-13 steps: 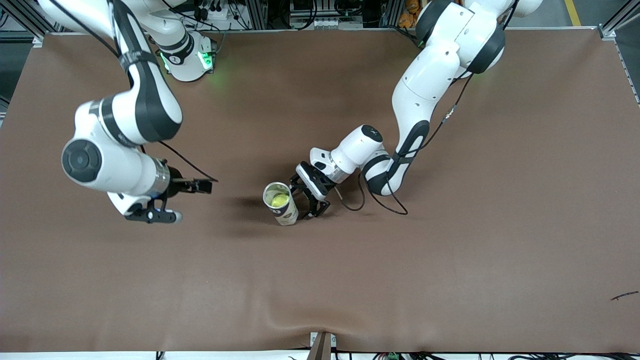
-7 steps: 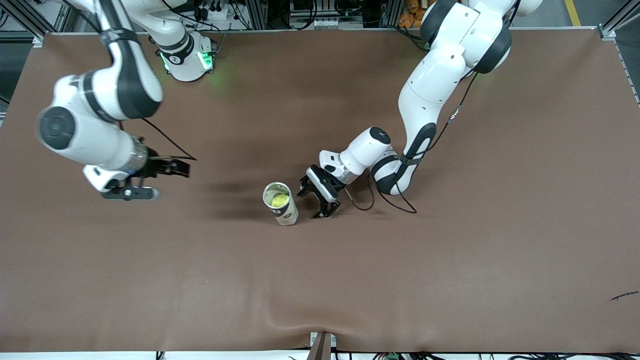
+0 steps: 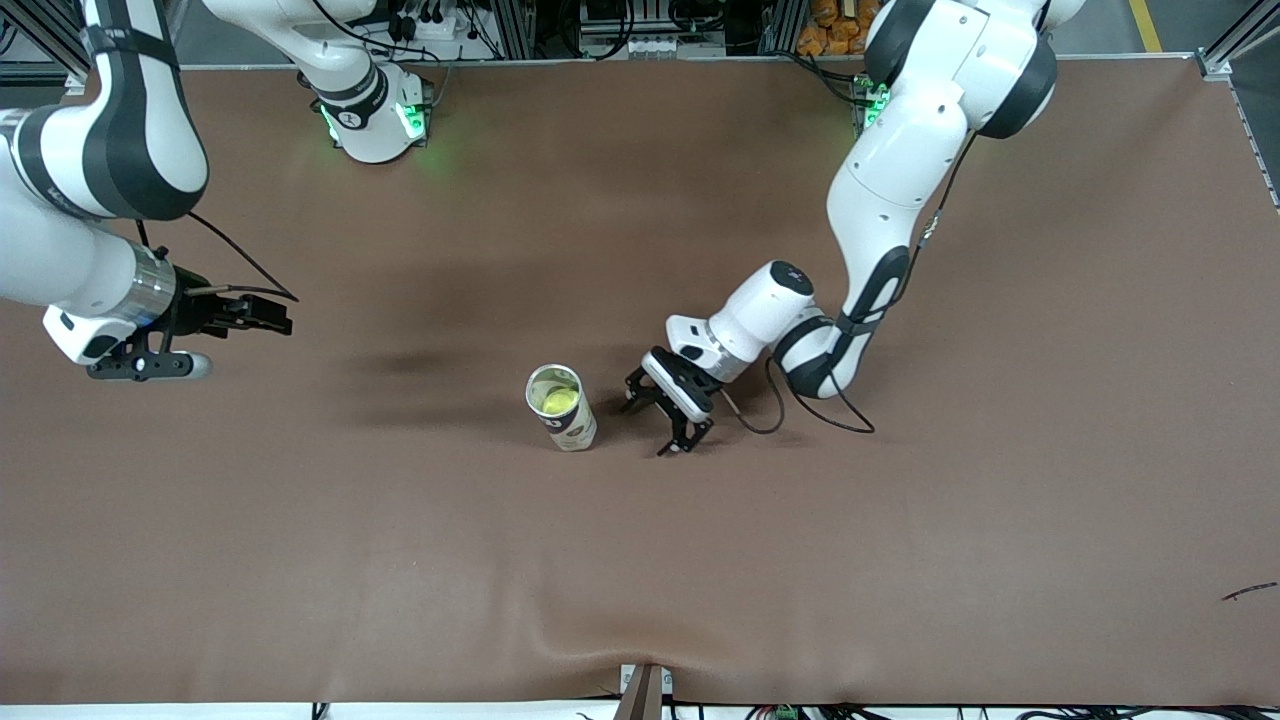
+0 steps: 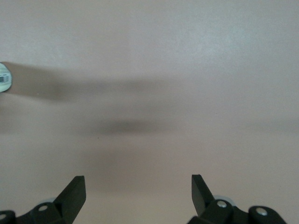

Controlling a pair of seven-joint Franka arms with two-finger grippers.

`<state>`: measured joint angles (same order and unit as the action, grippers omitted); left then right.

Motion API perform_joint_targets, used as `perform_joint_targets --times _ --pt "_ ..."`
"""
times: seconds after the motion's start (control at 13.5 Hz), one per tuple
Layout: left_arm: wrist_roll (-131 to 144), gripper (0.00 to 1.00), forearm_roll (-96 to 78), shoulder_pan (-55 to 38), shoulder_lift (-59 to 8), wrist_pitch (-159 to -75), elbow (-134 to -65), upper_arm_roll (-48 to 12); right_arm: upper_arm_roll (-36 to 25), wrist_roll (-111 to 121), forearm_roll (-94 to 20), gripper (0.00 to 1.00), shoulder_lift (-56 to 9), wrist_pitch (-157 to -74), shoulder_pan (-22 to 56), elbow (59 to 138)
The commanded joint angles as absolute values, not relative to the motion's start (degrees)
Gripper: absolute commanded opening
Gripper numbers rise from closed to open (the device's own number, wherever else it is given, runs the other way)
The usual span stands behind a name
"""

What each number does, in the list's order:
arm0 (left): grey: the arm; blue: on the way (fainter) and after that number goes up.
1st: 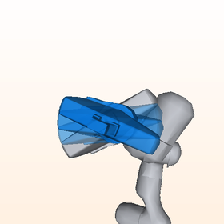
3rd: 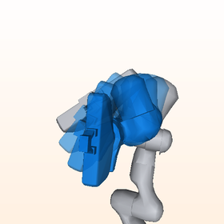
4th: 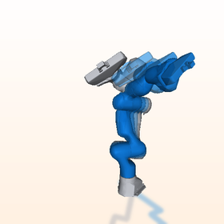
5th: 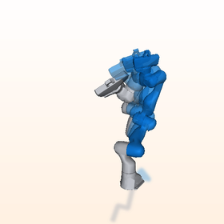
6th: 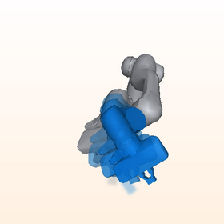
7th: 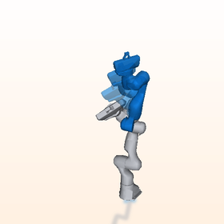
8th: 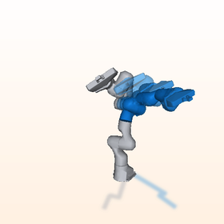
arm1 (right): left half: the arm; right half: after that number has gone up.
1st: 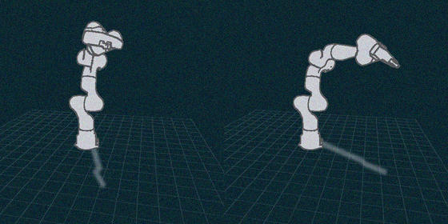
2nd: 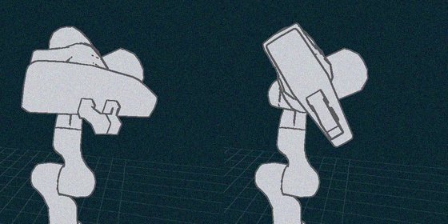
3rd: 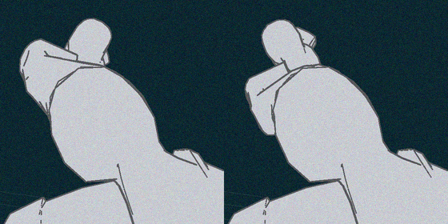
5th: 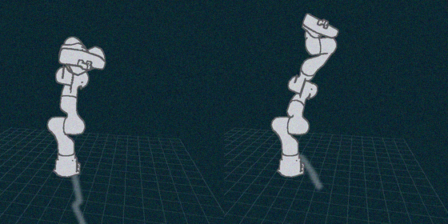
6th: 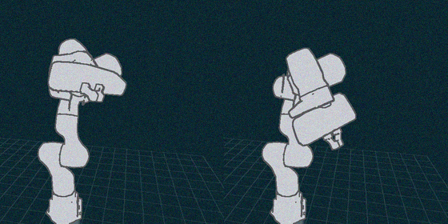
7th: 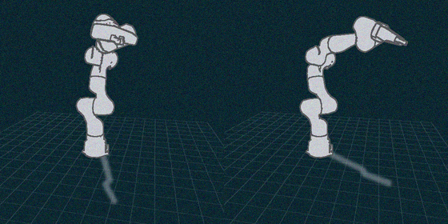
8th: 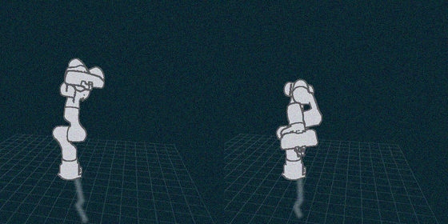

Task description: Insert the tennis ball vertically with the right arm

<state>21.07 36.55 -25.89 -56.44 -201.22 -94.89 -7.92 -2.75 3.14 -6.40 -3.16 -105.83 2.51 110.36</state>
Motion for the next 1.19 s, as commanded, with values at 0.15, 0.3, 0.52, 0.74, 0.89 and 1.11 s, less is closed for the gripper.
perform_joint_targets --times 0.15,0.3,0.52,0.74,0.89,1.11 --pt "21.5 1.0 38.0 -21.8 -54.3 -201.1 -95.3 -8.6 -2.0 6.6 -2.7 1.0 -1.9 -99.1 2.3 102.6" --pt "22.0 1.0 37.7 -20.8 -54.3 -200.7 -93.3 -8.7 -2.0 6.6 -2.5 1.0 -1.9 -95.1 2.1 97.5" --pt "23.5 1.0 36.7 -19.0 -54.5 -196.5 -91.1 -10.4 -1.9 6.4 -2.5 1.0 -2.1 -89.7 2.4 92.3" --pt "23.6 1.0 34.6 -17.1 -54.5 -190.8 -89.1 -13.0 -1.1 6.0 -2.5 1.0 -1.5 -84.3 1.8 88.3" --pt "23.6 1.0 33.5 -16.4 -54.4 -186.6 -87.0 -13.7 0.3 5.9 -2.6 1.0 -1.5 -82.0 -0.1 85.5" --pt "23.5 1.0 30.2 -16.2 -54.4 -175.5 -81.8 -16.5 0.5 1.8 -2.6 1.0 -1.5 -78.7 0.1 83.7"
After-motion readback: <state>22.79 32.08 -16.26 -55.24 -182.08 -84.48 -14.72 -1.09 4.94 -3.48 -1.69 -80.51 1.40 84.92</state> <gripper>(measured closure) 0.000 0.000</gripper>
